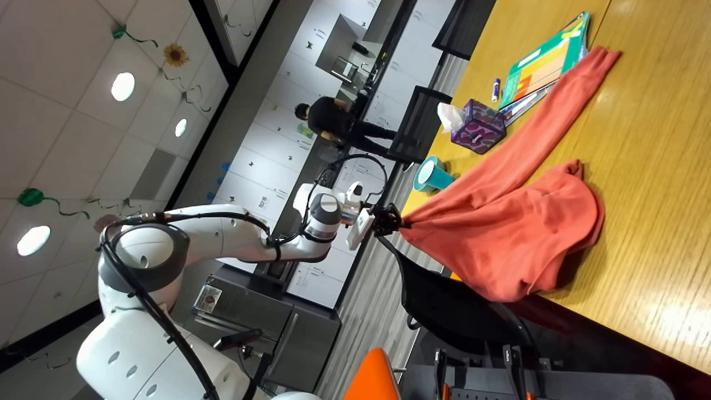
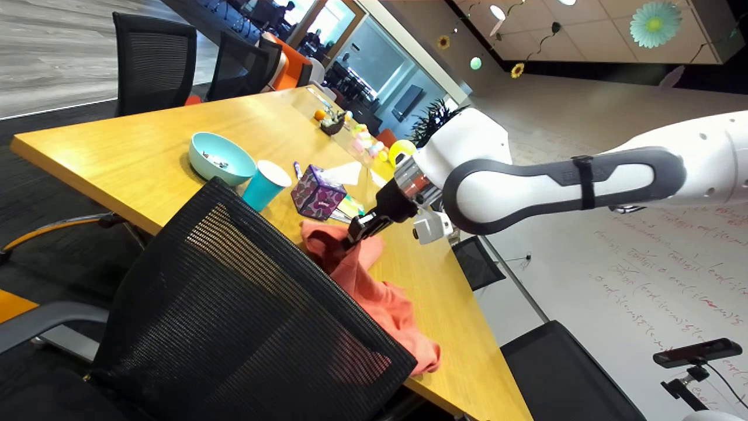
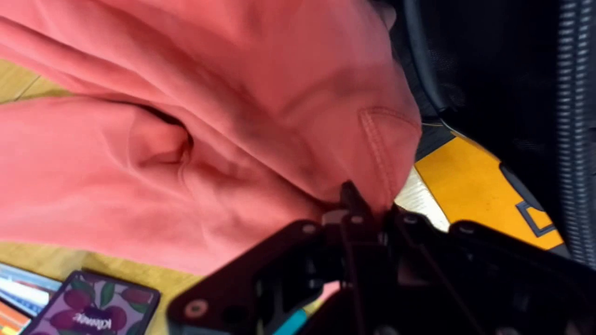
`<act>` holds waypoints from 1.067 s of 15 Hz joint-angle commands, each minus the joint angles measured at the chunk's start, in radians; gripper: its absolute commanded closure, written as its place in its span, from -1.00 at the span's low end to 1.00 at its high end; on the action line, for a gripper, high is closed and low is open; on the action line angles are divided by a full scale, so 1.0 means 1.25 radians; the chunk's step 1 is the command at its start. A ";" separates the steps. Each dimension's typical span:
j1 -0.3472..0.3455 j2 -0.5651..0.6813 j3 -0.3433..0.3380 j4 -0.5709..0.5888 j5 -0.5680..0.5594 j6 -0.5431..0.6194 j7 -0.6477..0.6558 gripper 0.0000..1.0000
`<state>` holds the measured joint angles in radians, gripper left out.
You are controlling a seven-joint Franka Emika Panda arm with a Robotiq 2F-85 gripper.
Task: Hang the sweatshirt on the backrest of the chair
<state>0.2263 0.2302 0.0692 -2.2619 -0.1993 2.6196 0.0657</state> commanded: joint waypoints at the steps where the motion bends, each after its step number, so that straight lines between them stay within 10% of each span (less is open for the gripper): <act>1: -0.001 -0.147 0.051 -0.066 0.007 -0.057 -0.050 0.96; 16: 0.085 -0.557 0.244 -0.011 -0.011 -0.361 -0.041 0.96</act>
<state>0.3122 -0.3897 0.3402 -2.3307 -0.1987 2.2585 0.0039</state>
